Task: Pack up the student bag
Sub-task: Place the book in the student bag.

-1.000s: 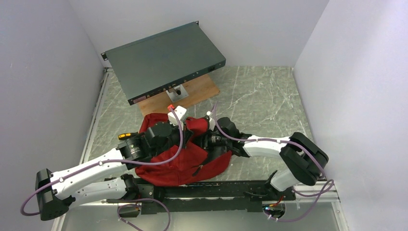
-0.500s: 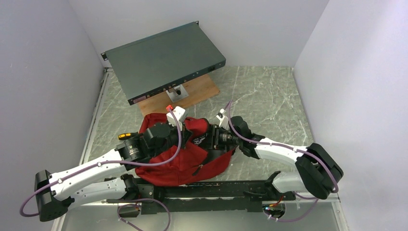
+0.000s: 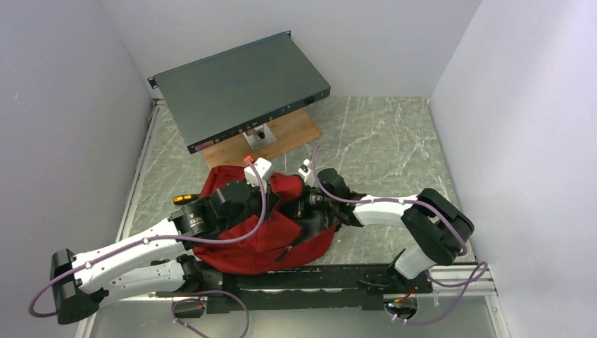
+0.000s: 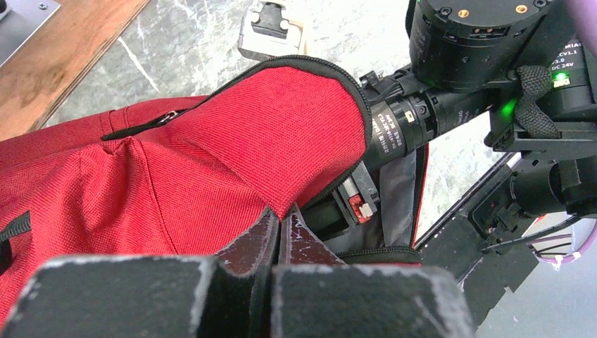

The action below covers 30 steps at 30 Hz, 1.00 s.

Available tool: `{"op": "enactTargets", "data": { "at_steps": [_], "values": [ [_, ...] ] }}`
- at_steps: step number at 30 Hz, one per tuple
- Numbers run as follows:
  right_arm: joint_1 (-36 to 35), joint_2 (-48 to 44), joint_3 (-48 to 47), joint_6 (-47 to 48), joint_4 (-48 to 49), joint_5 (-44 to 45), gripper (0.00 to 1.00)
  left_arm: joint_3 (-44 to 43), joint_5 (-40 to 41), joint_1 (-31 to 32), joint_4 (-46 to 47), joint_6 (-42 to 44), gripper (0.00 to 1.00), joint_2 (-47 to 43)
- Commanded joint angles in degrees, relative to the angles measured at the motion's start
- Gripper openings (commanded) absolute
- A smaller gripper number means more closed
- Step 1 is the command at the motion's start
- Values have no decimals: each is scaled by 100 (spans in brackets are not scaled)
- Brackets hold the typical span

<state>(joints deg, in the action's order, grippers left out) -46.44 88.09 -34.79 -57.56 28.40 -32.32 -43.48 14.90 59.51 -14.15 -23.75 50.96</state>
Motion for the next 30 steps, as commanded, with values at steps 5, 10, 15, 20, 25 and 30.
{"op": "enactTargets", "data": {
  "at_steps": [5,10,15,20,25,30],
  "values": [
    [308,-884,378,25,145,-165,0,187,539,44,521,208,0,-763],
    [854,-1829,1080,-478,245,-174,0,532,1161,44,560,520,0,-1567],
    [1308,-2840,1379,-654,-237,-45,0,734,1261,44,703,584,0,-1808],
    [1383,-2980,1444,-1354,505,-287,0,685,885,44,991,527,0,-1449],
    [1023,-2443,1037,-1707,1010,-374,0,390,643,44,1049,563,0,-968],
    [447,-1721,630,-2131,1956,-405,0,183,482,44,1015,669,0,-661]
  ]
}}
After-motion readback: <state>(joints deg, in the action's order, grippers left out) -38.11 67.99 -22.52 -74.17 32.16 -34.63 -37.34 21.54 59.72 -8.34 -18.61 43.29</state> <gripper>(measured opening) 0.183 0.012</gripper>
